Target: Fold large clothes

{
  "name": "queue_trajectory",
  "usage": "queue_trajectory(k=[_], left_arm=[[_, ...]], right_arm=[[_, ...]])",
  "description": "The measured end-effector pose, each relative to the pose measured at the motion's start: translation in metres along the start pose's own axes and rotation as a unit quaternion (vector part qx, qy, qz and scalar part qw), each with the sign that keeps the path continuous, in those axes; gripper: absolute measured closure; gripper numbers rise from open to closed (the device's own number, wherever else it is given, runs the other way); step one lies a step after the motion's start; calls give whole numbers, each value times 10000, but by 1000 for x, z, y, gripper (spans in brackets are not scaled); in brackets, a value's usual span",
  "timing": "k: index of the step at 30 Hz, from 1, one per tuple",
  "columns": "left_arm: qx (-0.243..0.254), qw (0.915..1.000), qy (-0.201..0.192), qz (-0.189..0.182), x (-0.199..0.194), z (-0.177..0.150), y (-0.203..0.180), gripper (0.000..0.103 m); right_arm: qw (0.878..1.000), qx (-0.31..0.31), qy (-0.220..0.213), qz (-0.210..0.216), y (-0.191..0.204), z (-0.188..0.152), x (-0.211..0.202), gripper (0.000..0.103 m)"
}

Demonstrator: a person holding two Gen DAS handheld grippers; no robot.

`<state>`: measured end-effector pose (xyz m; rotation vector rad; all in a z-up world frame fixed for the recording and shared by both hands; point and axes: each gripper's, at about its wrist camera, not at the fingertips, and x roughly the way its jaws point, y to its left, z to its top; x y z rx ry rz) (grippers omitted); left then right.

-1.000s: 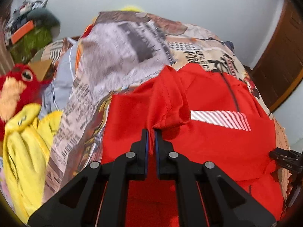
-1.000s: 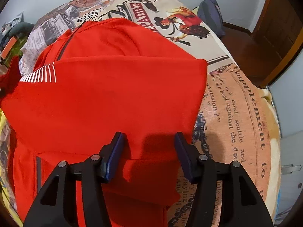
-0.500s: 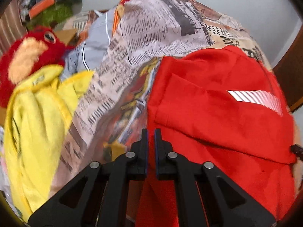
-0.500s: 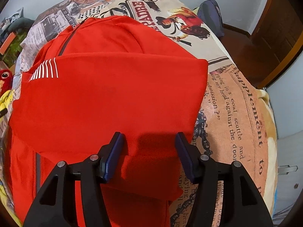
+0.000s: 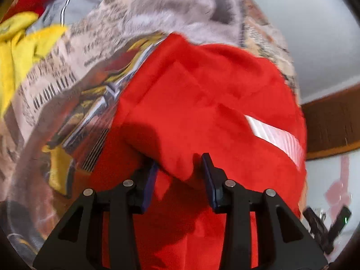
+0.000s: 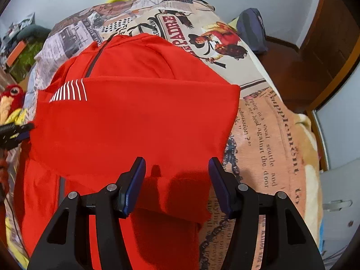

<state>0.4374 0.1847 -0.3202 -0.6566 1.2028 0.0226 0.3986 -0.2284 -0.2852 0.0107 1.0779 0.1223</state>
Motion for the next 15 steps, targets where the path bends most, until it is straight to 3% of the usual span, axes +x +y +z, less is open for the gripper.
queue_trajectory(k=[2, 3, 4, 5, 8, 12, 15], left_arm=[[-22, 9999, -149, 59, 3, 2, -1, 67], [-27, 9996, -239, 150, 3, 4, -3, 76], [5, 9992, -315, 254, 3, 6, -5, 93], [78, 9986, -371, 366, 2, 7, -8, 99], [416, 9946, -754, 577, -15, 4, -22, 101], [1094, 9822, -1332, 745, -50, -6, -40, 101], [1249, 9774, -1478, 853, -68, -8, -38, 101]], right_arm=[[9999, -129, -8, -95, 1, 0, -2, 49], [9996, -210, -16, -163, 2, -1, -2, 49], [9995, -263, -25, -195, 3, -1, -3, 49], [9993, -301, -33, -216, 3, -2, -3, 49], [9991, -341, -18, -260, 2, -2, -2, 49], [9989, -376, 14, -279, 4, -3, 2, 49], [9990, -390, 24, -238, 7, -3, 3, 49]])
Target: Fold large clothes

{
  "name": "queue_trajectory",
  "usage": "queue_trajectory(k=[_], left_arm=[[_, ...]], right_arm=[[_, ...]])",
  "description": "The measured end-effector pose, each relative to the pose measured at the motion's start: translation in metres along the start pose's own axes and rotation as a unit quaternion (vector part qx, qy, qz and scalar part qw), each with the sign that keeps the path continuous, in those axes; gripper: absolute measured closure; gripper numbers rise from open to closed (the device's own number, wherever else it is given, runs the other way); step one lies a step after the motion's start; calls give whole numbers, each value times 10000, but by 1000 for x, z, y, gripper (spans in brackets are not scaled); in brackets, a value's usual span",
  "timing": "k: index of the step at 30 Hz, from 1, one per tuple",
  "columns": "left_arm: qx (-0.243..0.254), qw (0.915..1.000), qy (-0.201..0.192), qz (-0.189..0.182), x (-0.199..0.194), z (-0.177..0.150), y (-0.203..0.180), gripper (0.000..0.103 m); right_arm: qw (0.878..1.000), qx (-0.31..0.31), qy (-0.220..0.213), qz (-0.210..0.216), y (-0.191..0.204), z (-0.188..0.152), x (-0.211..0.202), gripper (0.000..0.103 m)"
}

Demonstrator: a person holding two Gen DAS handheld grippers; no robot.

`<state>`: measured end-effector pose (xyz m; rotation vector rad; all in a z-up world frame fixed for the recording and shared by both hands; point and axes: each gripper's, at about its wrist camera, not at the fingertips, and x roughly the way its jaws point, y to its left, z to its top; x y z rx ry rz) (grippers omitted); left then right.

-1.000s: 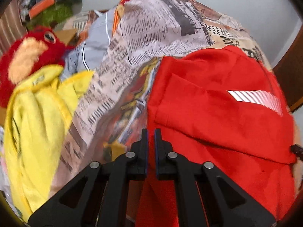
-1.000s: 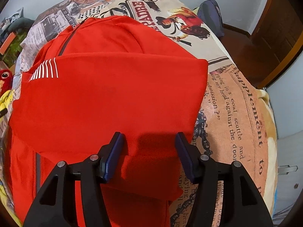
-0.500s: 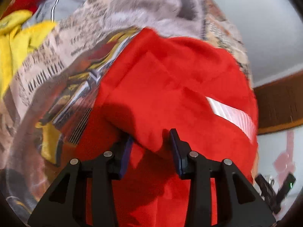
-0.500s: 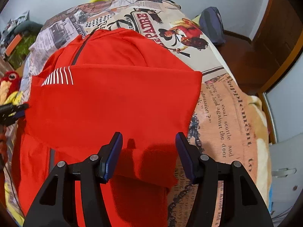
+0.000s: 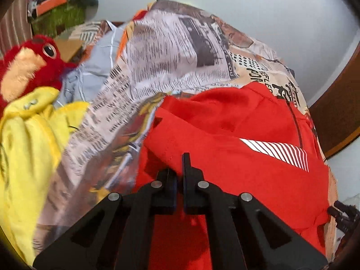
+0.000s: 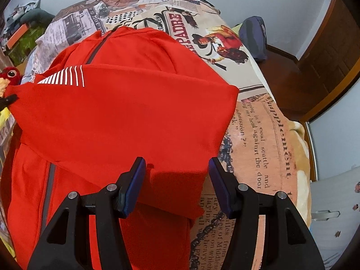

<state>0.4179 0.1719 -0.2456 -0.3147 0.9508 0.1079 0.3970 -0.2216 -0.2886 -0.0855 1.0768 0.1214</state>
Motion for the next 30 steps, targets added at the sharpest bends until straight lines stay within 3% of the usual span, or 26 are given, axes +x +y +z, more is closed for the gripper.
queue_trajectory(k=[4, 9, 12, 14, 18, 21, 25, 30], left_arm=[[210, 9991, 19, 377, -5, -9, 11, 99], [575, 9914, 690, 948, 20, -36, 21, 87], [848, 9861, 632, 1278, 16, -47, 22, 71], [933, 9848, 569, 1347, 9, -47, 23, 69], [977, 9855, 375, 1336, -14, -29, 20, 66], [1052, 9868, 40, 1227, -36, -6, 10, 53], [1220, 9882, -438, 821, -61, 28, -14, 47], [1296, 9899, -541, 217, -57, 66, -50, 41]], right_arm=[[10000, -41, -6, 87, 7, -1, 2, 49], [9995, -140, 228, 144, 16, -5, 20, 49], [9995, -203, 253, 64, 20, -7, 24, 49], [9993, -294, 240, 29, 22, -6, 22, 49], [9990, -452, -17, 17, 22, 5, 6, 49], [9981, -530, -312, -27, 19, 22, -9, 49], [9955, -483, -818, -8, 14, 55, -31, 49], [9936, -271, -1082, 168, 13, 103, -38, 49]])
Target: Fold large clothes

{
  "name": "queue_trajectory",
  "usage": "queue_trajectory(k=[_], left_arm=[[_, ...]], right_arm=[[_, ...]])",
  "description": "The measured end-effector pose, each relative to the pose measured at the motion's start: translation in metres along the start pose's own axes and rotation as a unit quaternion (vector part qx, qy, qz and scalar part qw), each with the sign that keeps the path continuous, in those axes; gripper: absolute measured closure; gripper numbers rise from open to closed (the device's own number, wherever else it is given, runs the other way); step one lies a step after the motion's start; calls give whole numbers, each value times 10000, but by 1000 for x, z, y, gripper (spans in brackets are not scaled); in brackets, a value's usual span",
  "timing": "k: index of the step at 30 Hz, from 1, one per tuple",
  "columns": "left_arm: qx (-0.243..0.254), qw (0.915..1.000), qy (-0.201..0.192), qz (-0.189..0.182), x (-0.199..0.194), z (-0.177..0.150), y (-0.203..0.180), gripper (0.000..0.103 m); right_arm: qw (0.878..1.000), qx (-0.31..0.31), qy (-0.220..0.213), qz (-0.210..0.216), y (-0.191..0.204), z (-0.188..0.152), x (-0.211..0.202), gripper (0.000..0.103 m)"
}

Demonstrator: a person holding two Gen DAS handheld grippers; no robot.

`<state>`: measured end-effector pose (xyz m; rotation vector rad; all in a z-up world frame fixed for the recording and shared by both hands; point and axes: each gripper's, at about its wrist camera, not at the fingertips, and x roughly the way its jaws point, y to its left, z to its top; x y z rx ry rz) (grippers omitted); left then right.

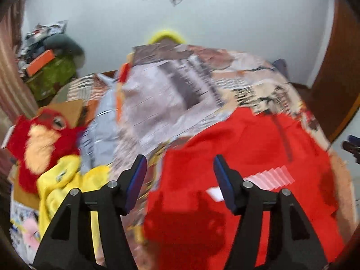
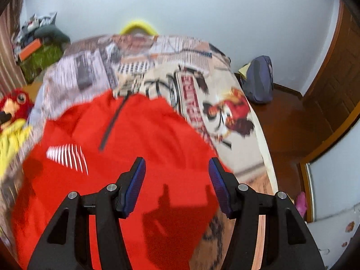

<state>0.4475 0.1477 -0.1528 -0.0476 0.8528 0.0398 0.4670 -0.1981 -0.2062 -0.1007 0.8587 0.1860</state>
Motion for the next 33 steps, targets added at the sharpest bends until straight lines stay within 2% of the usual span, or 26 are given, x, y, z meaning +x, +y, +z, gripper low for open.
queue_trajectory(k=[3, 7, 11, 15, 23, 26, 29, 32, 33], left_arm=[[158, 9991, -13, -385, 17, 20, -17, 34], [302, 9985, 92, -443, 54, 35, -39, 33], [-54, 9967, 315, -747, 92, 47, -43, 33], [-449, 9951, 507, -725, 135, 56, -45, 33], [-756, 9846, 768, -1378, 199, 54, -62, 33], [-715, 9773, 1073, -1678, 222, 45, -70, 33], [-530, 9811, 852, -1656, 222, 37, -77, 33], [-550, 9788, 840, -1787, 219, 34, -78, 33], [-522, 9779, 869, -1826, 219, 34, -79, 38]], right_arm=[[9996, 182, -14, 228, -3, 22, 12, 49], [9985, 358, 92, 402, -9, 41, 39, 49], [9959, 594, 389, 566, -14, 51, 76, 49], [9917, 816, 712, 696, -17, 56, 116, 49], [9841, 1044, 1061, 964, -14, 58, 176, 49], [9832, 1094, 942, 1118, -13, 55, 180, 49], [9830, 999, 930, 1227, -13, 54, 181, 49], [9795, 1078, 953, 1412, -14, 54, 185, 61], [9799, 1027, 925, 1438, -12, 53, 183, 67]])
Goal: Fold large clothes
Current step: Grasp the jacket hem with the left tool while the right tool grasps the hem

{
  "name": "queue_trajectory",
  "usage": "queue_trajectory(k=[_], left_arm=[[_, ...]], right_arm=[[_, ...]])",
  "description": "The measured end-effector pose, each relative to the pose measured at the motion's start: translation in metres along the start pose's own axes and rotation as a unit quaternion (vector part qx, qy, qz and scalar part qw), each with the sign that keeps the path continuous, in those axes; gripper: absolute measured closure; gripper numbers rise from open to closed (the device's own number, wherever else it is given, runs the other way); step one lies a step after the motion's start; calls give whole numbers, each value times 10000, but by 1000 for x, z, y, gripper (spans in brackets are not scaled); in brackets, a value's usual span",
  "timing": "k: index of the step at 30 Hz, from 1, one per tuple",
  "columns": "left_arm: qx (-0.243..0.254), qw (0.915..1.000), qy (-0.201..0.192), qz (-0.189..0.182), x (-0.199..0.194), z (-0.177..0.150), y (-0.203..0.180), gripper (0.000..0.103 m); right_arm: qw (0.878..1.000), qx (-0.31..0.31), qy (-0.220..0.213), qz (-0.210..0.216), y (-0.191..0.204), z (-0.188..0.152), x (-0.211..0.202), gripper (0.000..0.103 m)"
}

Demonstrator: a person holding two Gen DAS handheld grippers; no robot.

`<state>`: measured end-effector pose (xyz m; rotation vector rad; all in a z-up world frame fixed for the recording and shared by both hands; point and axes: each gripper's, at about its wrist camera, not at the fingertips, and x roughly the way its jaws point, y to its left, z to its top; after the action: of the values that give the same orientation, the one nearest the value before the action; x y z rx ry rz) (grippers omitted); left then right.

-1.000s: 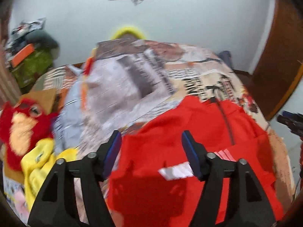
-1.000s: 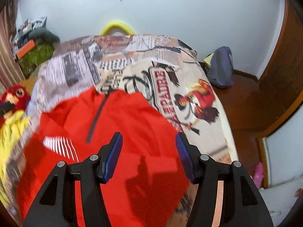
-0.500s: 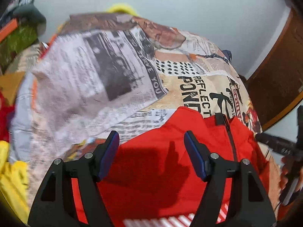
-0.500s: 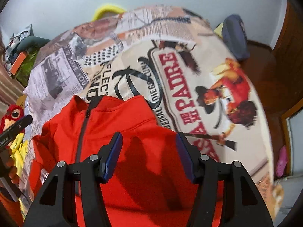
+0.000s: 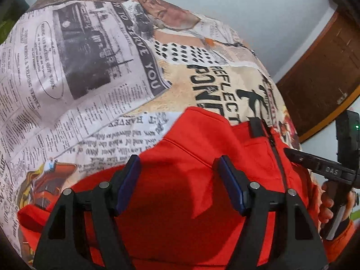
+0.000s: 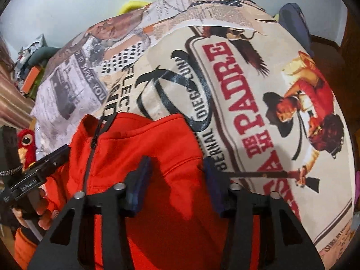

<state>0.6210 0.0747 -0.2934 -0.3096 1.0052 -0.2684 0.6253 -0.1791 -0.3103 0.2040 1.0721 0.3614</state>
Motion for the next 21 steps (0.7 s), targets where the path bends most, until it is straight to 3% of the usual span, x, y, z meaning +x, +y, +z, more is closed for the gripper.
queue_trajectory(k=[3, 4, 5, 9, 15, 21], left_arm=[[168, 9998, 104, -11, -9, -2, -8, 66], [187, 9997, 116, 72, -12, -3, -9, 86], [205, 9995, 102, 230, -17, -5, -11, 99], [296, 9986, -47, 440, -40, -10, -18, 101], [479, 9976, -304, 394, -94, -18, -37, 102], [724, 9958, -467, 323, -156, -40, -55, 102]], right_arm=[[9992, -384, -45, -105, 16, -4, -3, 90], [9984, -525, -59, -185, 21, -5, -3, 94], [9970, -694, -79, -329, 27, -7, -6, 95], [9938, -962, -214, -522, 37, -20, -28, 98], [9940, -918, -561, -207, 38, -30, -85, 100], [9934, -969, -615, -70, 55, -57, -114, 100]])
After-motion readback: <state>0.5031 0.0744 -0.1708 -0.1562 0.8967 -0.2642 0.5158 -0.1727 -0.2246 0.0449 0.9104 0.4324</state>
